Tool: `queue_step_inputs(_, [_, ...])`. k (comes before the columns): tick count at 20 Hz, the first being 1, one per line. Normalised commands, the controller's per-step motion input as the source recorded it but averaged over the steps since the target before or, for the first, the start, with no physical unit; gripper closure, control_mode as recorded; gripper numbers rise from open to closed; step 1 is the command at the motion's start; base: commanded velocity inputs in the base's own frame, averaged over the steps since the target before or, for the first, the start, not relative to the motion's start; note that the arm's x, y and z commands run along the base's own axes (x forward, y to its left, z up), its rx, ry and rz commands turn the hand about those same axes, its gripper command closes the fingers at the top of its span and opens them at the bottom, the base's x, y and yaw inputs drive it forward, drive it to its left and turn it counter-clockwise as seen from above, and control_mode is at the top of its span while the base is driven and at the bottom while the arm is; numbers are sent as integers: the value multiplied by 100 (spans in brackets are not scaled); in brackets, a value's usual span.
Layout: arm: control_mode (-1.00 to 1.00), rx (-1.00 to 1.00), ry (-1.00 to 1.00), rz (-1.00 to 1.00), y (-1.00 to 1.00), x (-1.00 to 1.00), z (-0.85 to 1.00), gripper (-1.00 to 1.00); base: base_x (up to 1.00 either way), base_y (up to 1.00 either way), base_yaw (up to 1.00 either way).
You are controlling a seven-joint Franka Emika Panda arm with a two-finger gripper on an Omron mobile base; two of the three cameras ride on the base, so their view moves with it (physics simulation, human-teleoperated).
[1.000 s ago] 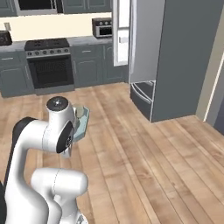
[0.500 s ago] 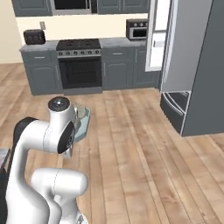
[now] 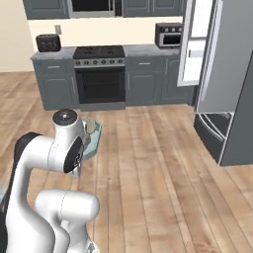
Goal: Place two dumplings into each of the tupperware containers and then place the containers in the fridge.
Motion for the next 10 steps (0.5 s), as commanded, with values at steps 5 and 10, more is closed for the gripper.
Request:
queue_step_inputs(5, [100,0,0,0,0,0,0,100,100,72,1])
queue_step_inputs(10, [100,0,0,0,0,0,0,100,97,18,61])
